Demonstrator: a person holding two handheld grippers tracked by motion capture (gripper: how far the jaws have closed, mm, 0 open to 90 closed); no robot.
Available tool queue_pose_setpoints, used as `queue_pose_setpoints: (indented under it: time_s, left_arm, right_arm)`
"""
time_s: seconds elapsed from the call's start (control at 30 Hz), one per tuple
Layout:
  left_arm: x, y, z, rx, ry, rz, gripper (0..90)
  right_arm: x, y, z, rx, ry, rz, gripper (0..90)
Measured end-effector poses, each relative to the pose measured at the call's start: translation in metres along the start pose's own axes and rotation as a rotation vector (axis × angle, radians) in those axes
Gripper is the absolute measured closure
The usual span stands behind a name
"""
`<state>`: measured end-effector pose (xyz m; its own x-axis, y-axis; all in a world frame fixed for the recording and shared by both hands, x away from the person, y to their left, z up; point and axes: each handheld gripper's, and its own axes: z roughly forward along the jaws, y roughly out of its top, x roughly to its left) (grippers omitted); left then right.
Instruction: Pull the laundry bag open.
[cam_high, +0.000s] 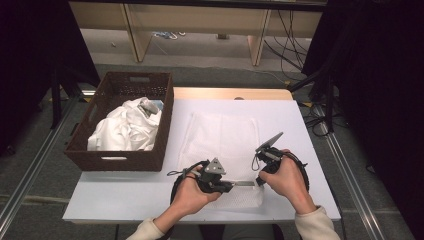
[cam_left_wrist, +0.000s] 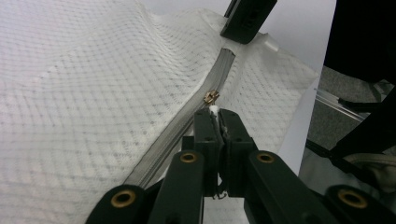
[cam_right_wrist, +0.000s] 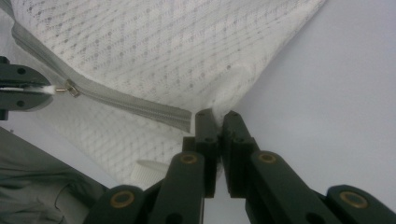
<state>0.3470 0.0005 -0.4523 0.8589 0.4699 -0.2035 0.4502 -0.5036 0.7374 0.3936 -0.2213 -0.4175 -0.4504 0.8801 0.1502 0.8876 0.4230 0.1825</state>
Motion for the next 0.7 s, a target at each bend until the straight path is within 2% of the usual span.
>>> queue_pose_setpoints:
  time_s: [0.03,0.07,0.1,0.13,0.2,0.23,0.27,0.33,0.4,0.43,0.47,0.5,0.53,0.57,0.6,0.63,0.67,0.7]
  left_arm:
    - [0.001,0.000,-0.002,-0.002,-0.004,0.026,86.6]
    - [0.001,0.000,-0.002,-0.002,-0.004,0.026,86.5]
    - [0.000,0.000,-0.002,-0.007,-0.001,0.034,86.6]
    - [0.000,0.000,-0.002,-0.011,-0.003,0.028,86.6]
    - [-0.001,-0.001,-0.003,-0.007,0.004,0.007,86.5]
    - [0.001,-0.001,-0.004,-0.009,-0.001,0.023,86.6]
    - [0.000,-0.002,-0.004,-0.008,0.004,0.007,86.5]
    - [0.001,-0.002,-0.006,-0.006,0.004,0.006,86.5]
    - [0.003,-0.003,-0.009,-0.019,0.006,0.030,86.5]
    - [0.003,-0.003,-0.009,-0.019,0.006,0.030,86.6]
    - [0.003,-0.005,-0.011,-0.019,0.009,0.008,86.6]
    - [0.003,-0.005,-0.011,-0.019,0.009,0.008,86.6]
    - [0.004,-0.005,-0.012,-0.014,0.011,0.016,86.5]
    - [0.005,-0.006,-0.014,-0.018,0.014,0.023,86.6]
    - [0.004,-0.007,-0.015,-0.017,0.021,0.012,86.6]
    - [0.004,-0.007,-0.015,-0.017,0.021,0.012,86.5]
    - [0.005,-0.009,-0.017,-0.026,0.015,0.012,86.5]
    - [0.005,-0.009,-0.017,-0.026,0.015,0.012,86.5]
  right_arm:
    - [0.004,0.000,-0.002,0.026,0.013,0.051,86.8]
    - [0.004,0.000,-0.002,0.026,0.013,0.051,86.8]
    - [0.002,0.000,-0.002,0.002,0.002,0.006,86.8]
    - [0.001,0.000,-0.003,0.010,0.004,-0.013,86.8]
    - [0.004,0.000,-0.004,0.026,0.004,0.035,86.9]
    - [0.004,-0.001,-0.004,0.021,0.001,0.053,86.8]
    - [0.000,-0.001,-0.002,-0.002,-0.006,0.011,86.9]
    - [-0.001,-0.001,-0.002,-0.002,-0.002,0.018,86.8]
    - [-0.002,0.000,-0.001,-0.009,-0.002,-0.005,86.8]
    - [-0.001,0.000,-0.002,0.006,-0.002,0.019,86.8]
    - [0.001,0.000,-0.002,0.019,-0.002,0.042,86.8]
    - [-0.002,0.001,-0.002,0.021,0.000,0.000,86.8]
    - [-0.003,0.001,-0.001,0.023,0.002,-0.019,86.8]
    - [-0.003,0.001,-0.002,0.024,0.000,-0.008,86.8]
    - [0.000,0.001,-0.002,0.028,-0.006,0.029,86.8]
    - [0.000,0.001,-0.002,0.028,-0.006,0.029,86.8]
    - [-0.002,0.000,-0.001,0.001,-0.008,0.012,86.8]
    - [-0.001,0.000,-0.001,0.005,-0.008,0.019,86.8]
